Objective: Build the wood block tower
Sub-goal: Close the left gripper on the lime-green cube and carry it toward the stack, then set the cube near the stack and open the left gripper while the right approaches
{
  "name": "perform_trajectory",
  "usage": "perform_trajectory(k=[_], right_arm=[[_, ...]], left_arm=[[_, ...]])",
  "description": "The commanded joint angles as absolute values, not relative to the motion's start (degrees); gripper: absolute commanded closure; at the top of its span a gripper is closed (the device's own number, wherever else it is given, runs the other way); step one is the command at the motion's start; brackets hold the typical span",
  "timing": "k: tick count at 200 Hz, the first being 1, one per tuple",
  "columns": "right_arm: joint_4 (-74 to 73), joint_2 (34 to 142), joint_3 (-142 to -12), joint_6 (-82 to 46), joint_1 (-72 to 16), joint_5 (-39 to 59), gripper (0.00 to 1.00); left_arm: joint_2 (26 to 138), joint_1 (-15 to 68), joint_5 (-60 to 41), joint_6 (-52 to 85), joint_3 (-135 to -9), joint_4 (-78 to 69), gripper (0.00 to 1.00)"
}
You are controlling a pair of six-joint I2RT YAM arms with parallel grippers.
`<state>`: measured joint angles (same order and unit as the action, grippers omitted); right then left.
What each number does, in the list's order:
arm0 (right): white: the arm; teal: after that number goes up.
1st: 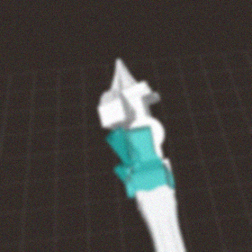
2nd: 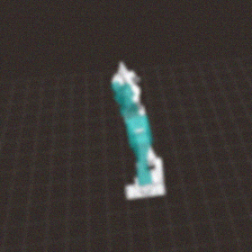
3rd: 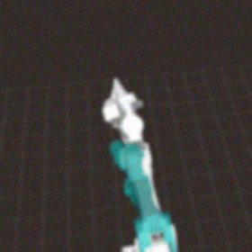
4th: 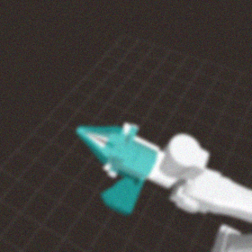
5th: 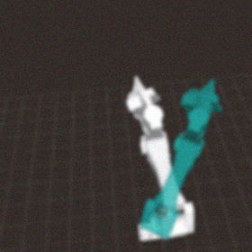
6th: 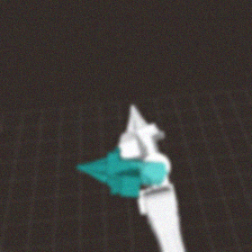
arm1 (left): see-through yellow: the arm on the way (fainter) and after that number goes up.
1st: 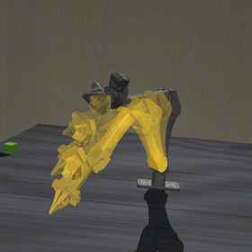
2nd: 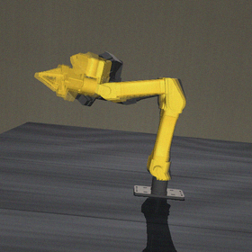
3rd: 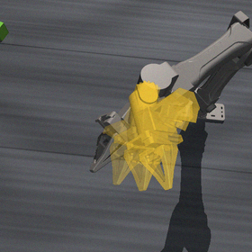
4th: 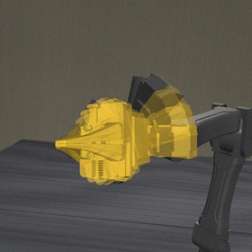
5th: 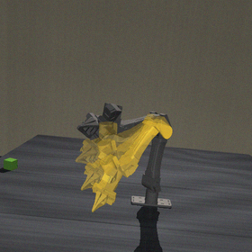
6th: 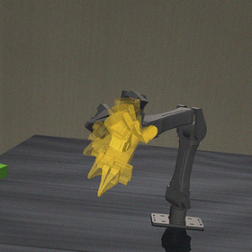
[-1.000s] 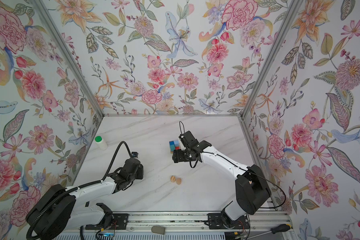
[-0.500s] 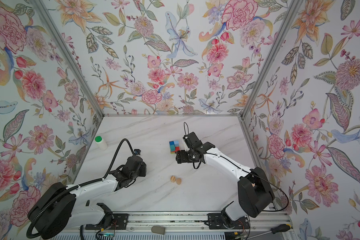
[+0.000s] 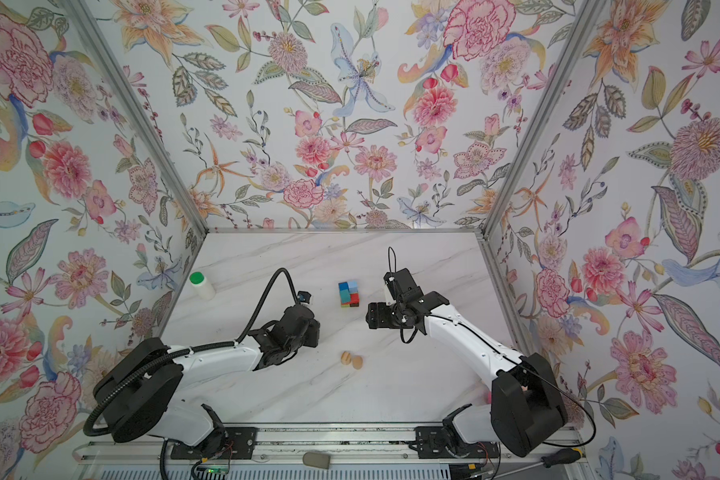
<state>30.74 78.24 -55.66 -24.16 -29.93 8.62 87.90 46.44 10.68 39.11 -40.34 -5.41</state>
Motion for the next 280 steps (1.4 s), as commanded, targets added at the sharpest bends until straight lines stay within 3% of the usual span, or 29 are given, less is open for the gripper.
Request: perform_trajectory(k=[1, 146, 182, 232, 280], right_arm=[[30.85, 75.41, -53.55, -23.12, -28.41, 9.18, 0.17], [30.93, 71.10, -49.05, -21.93, -22.99, 12.08, 0.17], [30.88, 71.12, -48.89, -21.95, -22.59, 12.14, 0.16], [31.25, 71.41, -49.81, -22.19, -22.42, 12.35, 0.16], [32.31, 72.23, -51.43, -22.93, -22.66, 11.67, 0.16]], left_arm=[[92.37, 48.37, 10.46, 40.31, -44.01, -6.90, 0.80], [103.95, 52.76, 8.82, 40.50, -53.76, -8.00, 0.77], [104.41, 53.21, 8.96, 40.08, -54.23, -7.88, 0.68], [103.41, 53.29, 9.10, 39.24, -54.05, -7.56, 0.46], [99.79, 53.36, 9.77, 38.29, -52.97, -7.51, 0.40]])
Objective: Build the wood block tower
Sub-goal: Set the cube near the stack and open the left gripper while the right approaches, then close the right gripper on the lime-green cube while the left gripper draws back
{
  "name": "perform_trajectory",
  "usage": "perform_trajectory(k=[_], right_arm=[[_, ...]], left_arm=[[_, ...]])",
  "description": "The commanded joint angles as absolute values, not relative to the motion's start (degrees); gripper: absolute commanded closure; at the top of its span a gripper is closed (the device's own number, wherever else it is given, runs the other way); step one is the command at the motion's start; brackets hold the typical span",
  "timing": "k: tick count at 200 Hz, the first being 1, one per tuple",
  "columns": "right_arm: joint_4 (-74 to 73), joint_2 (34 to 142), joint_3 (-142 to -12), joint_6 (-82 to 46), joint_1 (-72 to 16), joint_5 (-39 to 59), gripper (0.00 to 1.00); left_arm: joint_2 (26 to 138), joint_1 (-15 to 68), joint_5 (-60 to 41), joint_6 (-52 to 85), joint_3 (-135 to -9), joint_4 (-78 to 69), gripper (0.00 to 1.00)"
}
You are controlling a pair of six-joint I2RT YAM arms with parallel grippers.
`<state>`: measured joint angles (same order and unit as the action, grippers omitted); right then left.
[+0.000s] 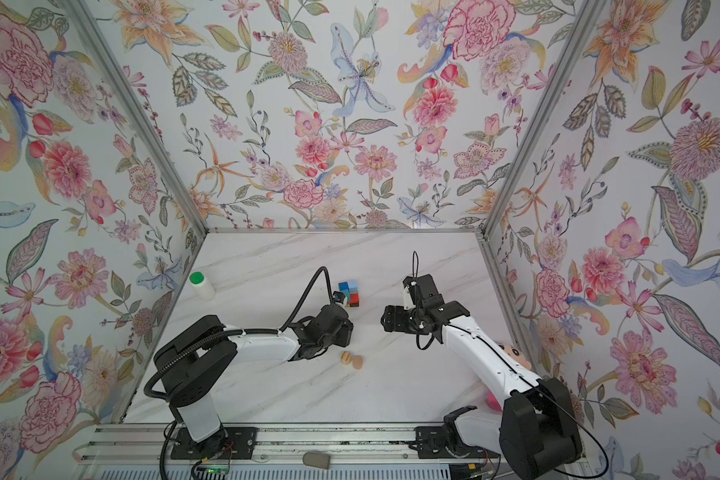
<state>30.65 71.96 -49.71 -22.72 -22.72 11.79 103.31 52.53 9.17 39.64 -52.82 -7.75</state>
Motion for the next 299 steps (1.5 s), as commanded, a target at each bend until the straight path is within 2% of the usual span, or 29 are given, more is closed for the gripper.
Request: perform_trajectory(k=[1, 50, 70, 111, 121, 143, 202, 269, 299], right_arm=[[32.33, 72.24, -51.51, -22.98, -22.67, 11.63, 0.16], [33.00, 75.66, -54.30, -26.00, -26.13, 9.45, 0.18], [33.07, 77.81, -55.83, -27.93, -28.77, 8.26, 0.19], [33.34, 83.98, -60.57, -32.16, -34.51, 5.76, 0.21], [33.53, 85.91, -61.99, -33.39, -35.78, 5.48, 0.21], [33.71, 89.92, -64.91, -35.69, -39.43, 4.99, 0.21], [35.49, 99.77, -73.09, -39.40, -43.86, 3.30, 0.25], [37.18, 105.92, -77.75, -43.21, -45.31, 0.38, 0.35], [37.92, 107.81, -79.22, -44.27, -45.78, -0.41, 0.36]], left_arm=[[99.64, 53.36, 9.81, 38.30, -52.94, -7.49, 0.40], [90.07, 52.29, 14.86, 34.73, -48.17, -3.71, 0.38], [82.85, 50.85, 15.96, 34.25, -44.00, -3.07, 0.36], [70.85, 49.62, 19.17, 33.34, -35.38, -1.89, 0.28], [68.17, 49.58, 19.67, 33.72, -33.29, -1.92, 0.23], [62.67, 49.51, 20.28, 34.98, -28.92, -2.36, 0.01], [54.27, 48.72, 21.62, 35.07, -22.84, -2.02, 0.01], [51.64, 47.81, 18.87, 33.22, -20.44, -3.82, 0.01], [51.33, 47.67, 17.66, 33.17, -19.53, -4.93, 0.01]])
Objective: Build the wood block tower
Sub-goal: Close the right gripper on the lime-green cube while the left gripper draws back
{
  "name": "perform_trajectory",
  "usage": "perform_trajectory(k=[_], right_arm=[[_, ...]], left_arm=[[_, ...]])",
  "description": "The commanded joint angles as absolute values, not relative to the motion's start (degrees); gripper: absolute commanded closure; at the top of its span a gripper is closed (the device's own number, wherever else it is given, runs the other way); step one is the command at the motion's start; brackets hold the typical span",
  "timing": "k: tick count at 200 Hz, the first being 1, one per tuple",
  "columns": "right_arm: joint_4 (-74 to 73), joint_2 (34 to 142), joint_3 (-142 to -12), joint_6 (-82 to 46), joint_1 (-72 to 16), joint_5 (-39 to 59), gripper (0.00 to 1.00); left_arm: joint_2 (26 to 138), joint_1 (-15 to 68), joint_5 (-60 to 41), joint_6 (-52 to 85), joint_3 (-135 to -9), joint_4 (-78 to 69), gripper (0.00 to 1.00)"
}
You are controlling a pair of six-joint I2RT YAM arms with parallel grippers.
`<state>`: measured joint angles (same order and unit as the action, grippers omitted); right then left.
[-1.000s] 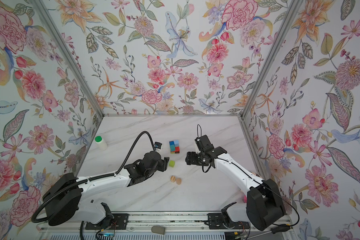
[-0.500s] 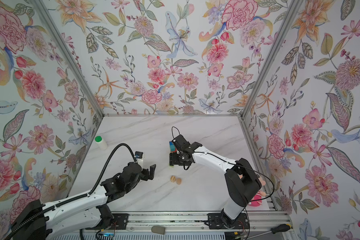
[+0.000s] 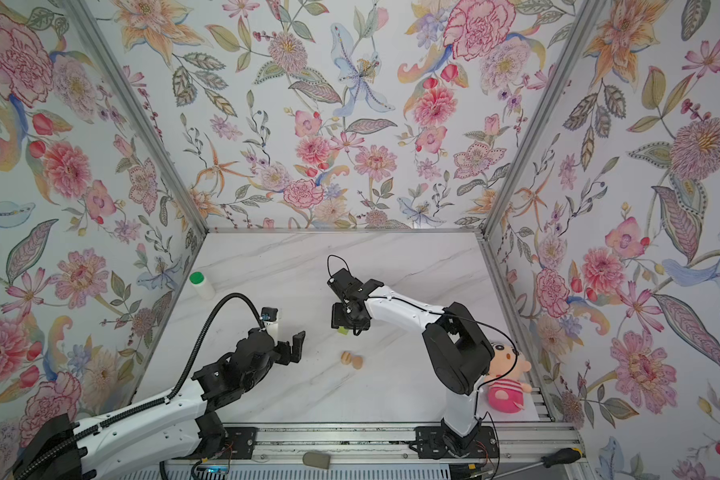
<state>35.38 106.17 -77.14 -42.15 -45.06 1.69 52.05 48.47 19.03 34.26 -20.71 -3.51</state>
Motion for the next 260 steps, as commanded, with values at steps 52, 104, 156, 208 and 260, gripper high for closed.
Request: perform_trajectory(k=[52, 104, 156, 208, 260], right_arm=[[39.01, 110.46, -81.56, -45.59, -46.15, -0.83, 0.40], [41.04, 112.70, -84.15, -46.26, -46.40, -1.92, 0.45], [42.31, 114.16, -85.27, -46.99, -46.56, -2.53, 0.48], [42.28, 114.69, -85.26, -47.28, -46.54, -3.06, 0.48], [42.45, 115.75, -86.02, -46.97, -46.35, -2.92, 0.53]], left_arm=[[51.23, 47.11, 15.99, 32.00, -18.41, -6.50, 0.01], [49.07, 45.80, 15.47, 31.12, -17.49, -6.16, 0.01], [46.74, 44.30, 14.32, 30.32, -16.79, -5.26, 0.01], [46.28, 43.60, 13.53, 30.15, -16.52, -5.21, 0.01], [45.61, 43.33, 13.58, 30.07, -16.35, -4.99, 0.01]])
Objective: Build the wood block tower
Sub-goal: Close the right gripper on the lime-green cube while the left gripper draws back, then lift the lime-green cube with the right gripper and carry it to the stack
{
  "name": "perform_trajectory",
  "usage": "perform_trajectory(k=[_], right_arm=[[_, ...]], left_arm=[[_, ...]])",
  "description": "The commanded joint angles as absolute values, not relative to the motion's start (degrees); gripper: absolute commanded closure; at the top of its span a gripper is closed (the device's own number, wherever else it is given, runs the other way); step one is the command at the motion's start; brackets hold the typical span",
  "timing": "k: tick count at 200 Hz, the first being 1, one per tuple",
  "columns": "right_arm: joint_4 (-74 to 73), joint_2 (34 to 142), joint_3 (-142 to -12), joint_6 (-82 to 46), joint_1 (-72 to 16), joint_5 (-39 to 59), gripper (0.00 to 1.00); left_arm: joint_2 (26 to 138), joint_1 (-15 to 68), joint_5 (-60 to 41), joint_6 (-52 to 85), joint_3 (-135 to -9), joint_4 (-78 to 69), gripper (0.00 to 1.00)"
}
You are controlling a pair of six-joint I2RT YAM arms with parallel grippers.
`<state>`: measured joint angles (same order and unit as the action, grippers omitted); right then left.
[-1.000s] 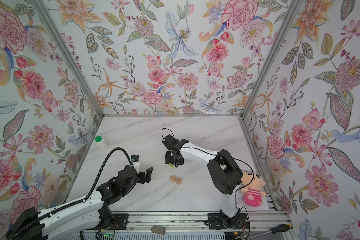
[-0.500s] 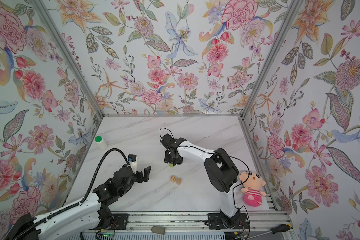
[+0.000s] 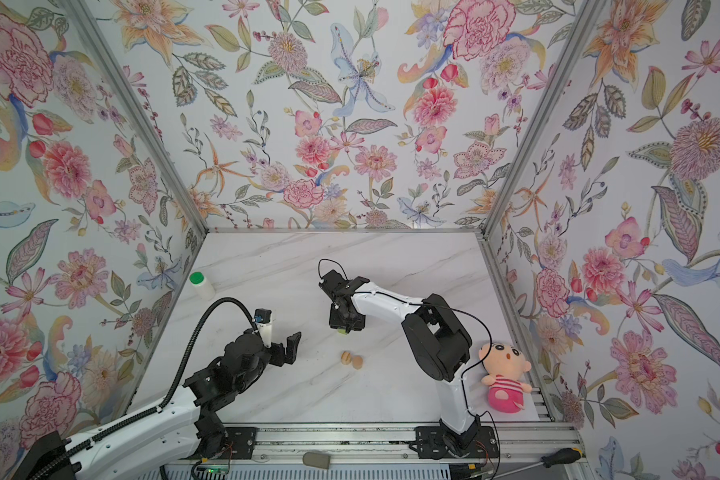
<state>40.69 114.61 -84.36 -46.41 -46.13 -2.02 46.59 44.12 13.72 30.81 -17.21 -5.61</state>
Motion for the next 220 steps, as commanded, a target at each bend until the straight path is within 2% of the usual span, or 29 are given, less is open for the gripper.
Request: perform_trajectory(k=[1, 63, 162, 220], right_arm=[[42.45, 115.75, -86.03, -46.95, -46.33, -2.87, 0.53], [43.23, 116.22, -86.92, -45.92, -46.16, -3.02, 0.62], [43.24, 117.04, -86.87, -44.93, -46.07, -2.73, 0.60], [43.20, 117.21, -86.96, -44.13, -46.03, -2.77, 0.67]], left_arm=[[45.61, 43.33, 13.56, 30.06, -16.35, -5.00, 0.01], [45.44, 43.06, 13.53, 30.15, -16.08, -4.83, 0.01], [44.30, 43.05, 13.80, 30.78, -16.08, -3.65, 0.01], [44.07, 42.89, 14.31, 30.59, -16.35, -3.17, 0.01]])
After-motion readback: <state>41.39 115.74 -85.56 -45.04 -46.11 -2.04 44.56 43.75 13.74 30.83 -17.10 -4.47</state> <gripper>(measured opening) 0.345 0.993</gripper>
